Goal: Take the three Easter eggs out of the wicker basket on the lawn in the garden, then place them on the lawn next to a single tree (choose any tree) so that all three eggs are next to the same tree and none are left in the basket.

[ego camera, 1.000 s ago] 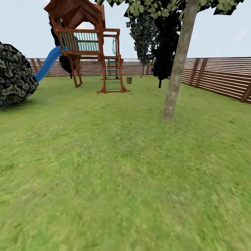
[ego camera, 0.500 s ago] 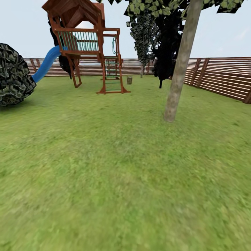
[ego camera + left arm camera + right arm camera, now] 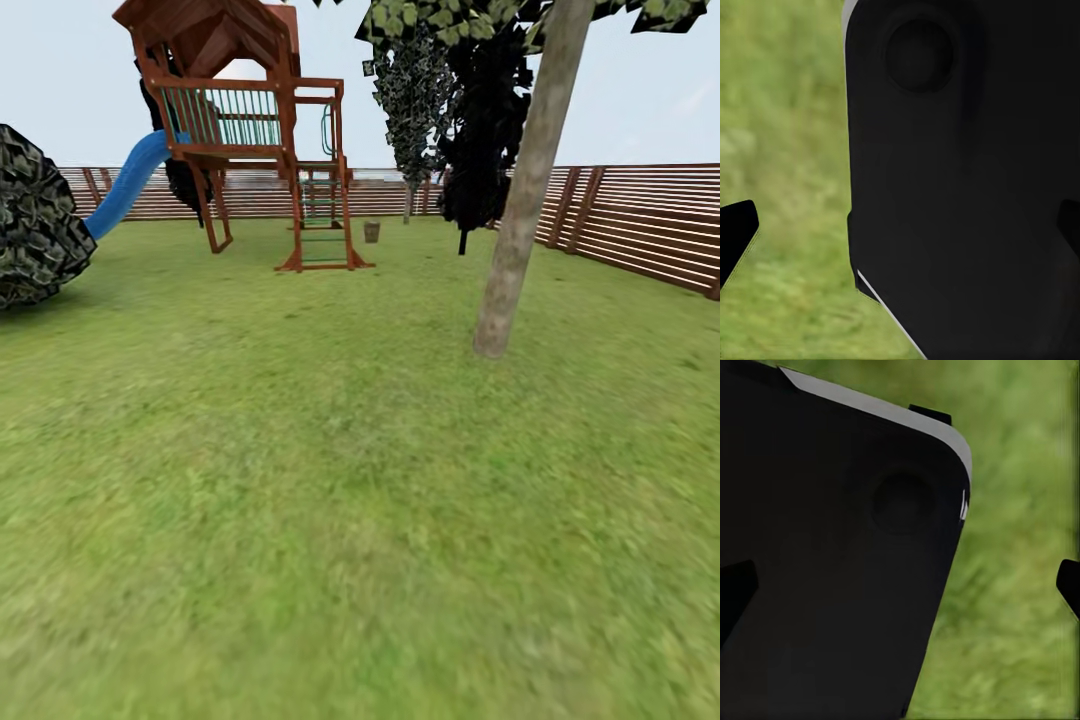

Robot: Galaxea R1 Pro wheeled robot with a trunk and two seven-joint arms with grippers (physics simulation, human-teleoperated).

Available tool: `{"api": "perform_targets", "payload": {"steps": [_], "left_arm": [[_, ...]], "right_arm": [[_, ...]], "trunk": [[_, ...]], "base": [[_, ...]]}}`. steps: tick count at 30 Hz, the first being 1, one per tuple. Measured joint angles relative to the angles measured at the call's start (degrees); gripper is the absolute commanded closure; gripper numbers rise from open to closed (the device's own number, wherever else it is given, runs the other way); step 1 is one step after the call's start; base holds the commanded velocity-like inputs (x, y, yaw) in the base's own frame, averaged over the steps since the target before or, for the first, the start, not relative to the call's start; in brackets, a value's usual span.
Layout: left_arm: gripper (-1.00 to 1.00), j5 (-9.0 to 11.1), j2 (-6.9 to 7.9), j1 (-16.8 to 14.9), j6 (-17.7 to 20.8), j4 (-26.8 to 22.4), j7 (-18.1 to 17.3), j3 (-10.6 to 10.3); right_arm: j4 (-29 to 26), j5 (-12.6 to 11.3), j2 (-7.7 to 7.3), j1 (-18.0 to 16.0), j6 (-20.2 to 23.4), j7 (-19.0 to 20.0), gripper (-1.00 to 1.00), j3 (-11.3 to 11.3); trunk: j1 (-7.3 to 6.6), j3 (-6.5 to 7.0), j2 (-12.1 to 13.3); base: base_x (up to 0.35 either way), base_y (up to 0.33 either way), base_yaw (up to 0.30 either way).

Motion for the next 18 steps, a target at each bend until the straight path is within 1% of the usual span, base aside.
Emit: {"api": "perform_targets", "payload": {"steps": [14, 18], "left_arm": [[-1.00, 0.00, 0.00, 0.00, 0.00, 0.00, 0.00, 0.01], [-1.00, 0.00, 0.00, 0.00, 0.00, 0.00, 0.00, 0.01]], "right_arm": [[0.06, -0.13, -0.06, 0.00, 0.01, 0.00, -1.00, 0.00], [0.00, -0.08, -0.10, 0.00, 0.01, 0.00, -1.00, 0.00]], "trunk": [[0.00, 0.00, 0.00], [0.00, 0.00, 0.00]], "base": [[0.342, 0.000, 0.000], [0.342, 0.043, 0.000]]}}
